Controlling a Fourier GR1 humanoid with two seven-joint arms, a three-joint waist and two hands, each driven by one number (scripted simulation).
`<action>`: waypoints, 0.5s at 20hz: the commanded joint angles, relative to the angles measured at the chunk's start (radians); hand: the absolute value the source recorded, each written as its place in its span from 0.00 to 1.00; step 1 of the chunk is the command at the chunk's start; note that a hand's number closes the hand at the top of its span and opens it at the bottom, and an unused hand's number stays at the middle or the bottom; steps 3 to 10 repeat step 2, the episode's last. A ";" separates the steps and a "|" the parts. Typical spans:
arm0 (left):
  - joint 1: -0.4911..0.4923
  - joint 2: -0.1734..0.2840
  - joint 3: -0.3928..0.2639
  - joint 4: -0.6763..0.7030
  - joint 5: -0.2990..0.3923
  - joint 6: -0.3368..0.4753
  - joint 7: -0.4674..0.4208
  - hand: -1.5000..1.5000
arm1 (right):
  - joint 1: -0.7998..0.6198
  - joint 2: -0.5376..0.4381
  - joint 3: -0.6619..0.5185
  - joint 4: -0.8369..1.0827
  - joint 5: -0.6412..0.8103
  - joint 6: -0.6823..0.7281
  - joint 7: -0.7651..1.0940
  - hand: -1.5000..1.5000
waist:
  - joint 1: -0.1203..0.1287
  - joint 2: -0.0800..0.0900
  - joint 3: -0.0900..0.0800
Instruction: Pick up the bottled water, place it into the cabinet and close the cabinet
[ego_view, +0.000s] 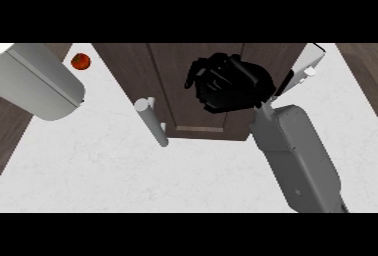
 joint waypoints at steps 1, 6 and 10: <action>-0.001 -0.017 0.000 -0.003 0.000 -0.021 0.008 0.00 | -0.143 0.046 0.005 0.139 0.005 -0.056 -0.024 1.00 | 0.049 0.031 -0.032; 0.008 -0.019 -0.005 -0.034 -0.007 -0.007 0.022 0.00 | -0.141 0.045 -0.020 0.148 0.020 -0.059 -0.013 1.00 | 0.047 0.033 -0.032; 0.008 -0.019 -0.005 -0.034 -0.007 -0.007 0.022 0.00 | -0.141 0.045 -0.020 0.148 0.020 -0.059 -0.013 1.00 | 0.047 0.033 -0.032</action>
